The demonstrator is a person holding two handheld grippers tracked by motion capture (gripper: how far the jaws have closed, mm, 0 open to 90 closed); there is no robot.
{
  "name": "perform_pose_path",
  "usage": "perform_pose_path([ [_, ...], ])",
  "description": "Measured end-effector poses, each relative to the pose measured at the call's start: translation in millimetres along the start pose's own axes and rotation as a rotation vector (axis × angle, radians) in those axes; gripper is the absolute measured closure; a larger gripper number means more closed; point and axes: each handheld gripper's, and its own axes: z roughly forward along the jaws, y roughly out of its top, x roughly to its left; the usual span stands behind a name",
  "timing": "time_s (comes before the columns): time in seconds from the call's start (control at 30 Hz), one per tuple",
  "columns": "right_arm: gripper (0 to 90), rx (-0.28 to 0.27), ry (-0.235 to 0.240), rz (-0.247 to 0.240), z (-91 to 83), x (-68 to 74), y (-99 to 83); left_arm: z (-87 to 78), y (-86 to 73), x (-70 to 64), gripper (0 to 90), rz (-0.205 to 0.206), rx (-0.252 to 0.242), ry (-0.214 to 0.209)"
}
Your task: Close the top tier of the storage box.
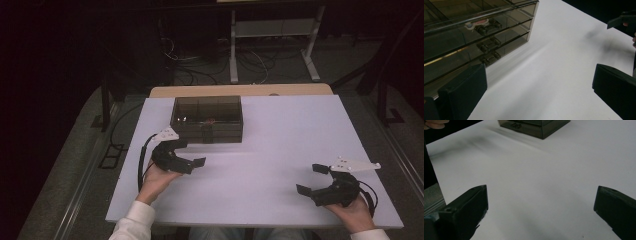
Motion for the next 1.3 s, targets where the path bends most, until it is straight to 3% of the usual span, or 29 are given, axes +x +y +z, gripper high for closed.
perform_pose_path([
  [0.37,0.0,0.000,-0.001,-0.001,0.4,0.5,0.0,-6.6,-13.7,-7.2,0.0,0.011,-0.026,0.019],
  [0.87,0.0,-0.001,0.001,0.003,-0.2,0.5,0.0,-14.1,-33.2,-16.1,0.0,0.035,-0.071,0.078],
  [1.3,0.0,0.007,-0.001,0.005,1.0,0.4,-0.5,-19.4,-47.7,-15.6,0.0,0.048,-0.089,0.085],
])
